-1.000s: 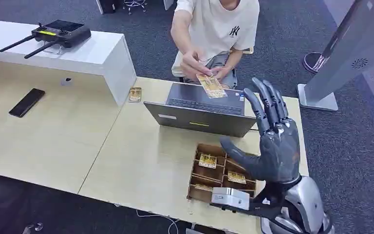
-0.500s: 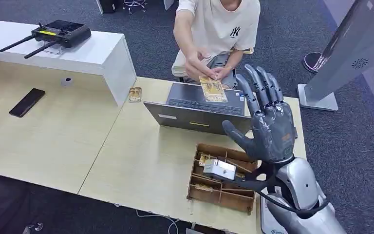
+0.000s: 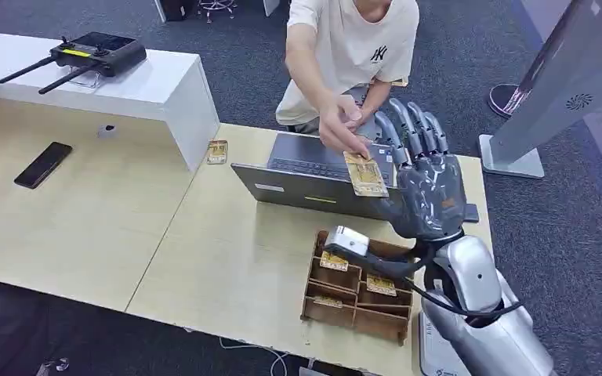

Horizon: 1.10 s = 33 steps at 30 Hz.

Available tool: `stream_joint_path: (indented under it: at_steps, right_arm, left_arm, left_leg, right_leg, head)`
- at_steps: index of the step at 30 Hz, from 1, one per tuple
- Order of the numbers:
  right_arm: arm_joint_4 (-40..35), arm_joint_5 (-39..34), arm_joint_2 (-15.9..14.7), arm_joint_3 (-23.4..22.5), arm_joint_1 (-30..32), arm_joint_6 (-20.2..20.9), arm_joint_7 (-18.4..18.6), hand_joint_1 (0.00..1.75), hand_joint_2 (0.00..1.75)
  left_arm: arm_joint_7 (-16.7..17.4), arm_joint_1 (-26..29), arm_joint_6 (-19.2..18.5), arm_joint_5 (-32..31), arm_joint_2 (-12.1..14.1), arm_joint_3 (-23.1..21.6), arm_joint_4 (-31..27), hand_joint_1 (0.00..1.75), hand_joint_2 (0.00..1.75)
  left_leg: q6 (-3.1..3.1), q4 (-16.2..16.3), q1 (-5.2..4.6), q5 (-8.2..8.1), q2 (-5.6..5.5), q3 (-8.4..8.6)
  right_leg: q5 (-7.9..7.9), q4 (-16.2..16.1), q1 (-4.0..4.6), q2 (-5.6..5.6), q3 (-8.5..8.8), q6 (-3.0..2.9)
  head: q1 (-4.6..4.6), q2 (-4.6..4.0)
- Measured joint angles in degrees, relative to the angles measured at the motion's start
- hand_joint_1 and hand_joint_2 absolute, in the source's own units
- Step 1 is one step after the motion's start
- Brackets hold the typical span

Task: Pass the card to the sensor for recognition and then transmit it.

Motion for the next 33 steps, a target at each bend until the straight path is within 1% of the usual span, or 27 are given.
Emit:
stream_joint_path:
  at_steps: [2,3,8,9,11,13,14,15,20,22,26,27,33]
  right_arm:
    - [0.31,-0.04,0.13,-0.09,0.0,0.0,0.0,1.62,1.75]
    - [0.42,-0.04,0.15,-0.13,0.0,0.0,0.0,1.57,1.75]
    - [0.88,-0.09,0.52,-0.57,0.0,0.0,0.0,1.57,1.75]
    - [0.92,-0.15,0.55,-0.63,0.01,0.0,0.0,1.5,1.75]
    - [1.05,-0.3,0.61,-0.94,0.01,-0.02,0.0,1.52,1.75]
    - [1.05,-0.7,0.65,-1.16,0.01,-0.02,0.0,1.57,1.75]
    - [1.05,-0.72,0.74,-1.25,0.02,-0.02,0.0,1.55,1.75]
    - [1.05,-0.77,0.87,-1.31,0.01,-0.02,-0.02,1.59,1.75]
    - [1.05,-1.92,0.94,-1.46,0.13,0.0,0.0,1.59,1.75]
    - [1.05,-2.01,0.96,-1.46,0.13,0.11,-0.02,1.68,1.75]
    - [1.05,-2.69,1.07,-1.49,0.35,0.33,-0.22,1.71,1.75]
    - [1.05,-2.97,1.09,-1.49,0.47,0.35,-0.28,1.75,1.75]
    - [1.01,-6.65,1.92,-2.45,1.59,0.31,-1.25,1.75,1.75]
  left_arm:
    - [0.0,0.02,-0.02,0.0,-0.02,-0.04,0.0,0.0,0.0]
    - [0.0,0.03,-0.04,0.0,-0.02,-0.04,0.0,0.0,0.0]
    - [-0.02,0.07,-0.13,0.0,-0.04,-0.11,0.0,0.0,0.0]
    - [-0.02,0.09,-0.17,0.0,-0.07,-0.13,0.0,0.0,0.0]
    - [-0.09,0.09,-0.24,0.0,-0.09,-0.17,0.0,0.0,0.0]
    - [-0.11,0.13,-0.42,0.0,-0.13,-0.17,0.0,0.0,0.0]
    - [-0.11,0.14,-0.44,0.0,-0.15,-0.2,0.0,0.0,0.0]
    - [-0.11,0.13,-0.48,0.0,-0.18,-0.2,0.0,0.0,0.0]
    - [-0.17,0.2,-0.61,0.0,-0.52,-0.2,-0.18,0.0,0.0]
    - [-0.2,0.25,-0.74,0.0,-0.61,-0.2,-0.24,0.0,0.0]
    - [-0.42,0.5,-1.33,0.0,-0.87,-0.2,-0.72,0.0,0.0]
    - [-0.5,0.56,-1.49,0.0,-0.92,-0.2,-1.01,0.0,0.0]
    - [-0.85,1.05,-2.1,0.0,-1.74,-0.2,-2.49,0.0,0.0]
  left_leg:
    - [0.0,0.0,0.0,0.0,0.0,0.0]
    - [0.0,0.0,0.0,0.0,0.0,0.0]
    - [0.0,0.0,0.0,0.0,0.0,0.0]
    - [0.0,0.0,0.0,0.0,0.0,0.0]
    - [0.0,0.0,0.0,0.0,0.0,0.0]
    - [0.0,0.0,0.0,0.0,0.0,0.0]
    - [0.0,0.0,0.0,0.0,0.0,0.0]
    - [0.0,0.0,0.0,0.0,0.0,0.0]
    - [0.0,0.0,0.0,0.0,0.0,0.0]
    - [0.0,0.0,0.0,0.0,0.0,0.0]
    - [0.0,0.0,0.0,0.0,0.0,0.01]
    - [0.0,0.0,0.0,0.0,0.0,0.01]
    - [0.0,0.0,0.0,0.0,0.0,0.0]
  right_leg:
    - [0.0,0.0,0.0,0.0,0.0,0.0]
    - [0.0,0.0,0.0,0.0,0.0,0.0]
    - [0.0,0.0,0.0,0.0,0.0,0.0]
    - [0.0,0.0,0.0,0.0,0.0,0.0]
    - [0.0,0.0,0.0,0.0,0.0,0.0]
    - [0.0,0.0,0.0,0.0,0.0,0.0]
    - [0.0,0.0,0.0,0.0,0.0,0.0]
    - [0.0,0.0,0.0,0.0,0.0,0.0]
    - [0.0,0.0,0.0,0.0,0.0,0.0]
    - [0.0,0.0,0.0,0.0,0.0,0.0]
    - [0.0,0.0,0.0,0.0,0.0,0.0]
    - [0.0,0.0,0.0,0.0,0.0,0.0]
    - [0.0,0.0,0.0,0.0,-0.01,-0.01]
  head:
    - [0.0,0.0]
    - [0.02,0.0]
    - [0.02,0.0]
    - [0.0,0.0]
    - [0.02,0.0]
    - [0.02,0.0]
    - [0.02,0.0]
    - [0.0,0.0]
    - [0.0,0.0]
    - [0.02,0.0]
    - [0.0,0.0]
    - [0.0,0.0]
    - [0.0,0.0]
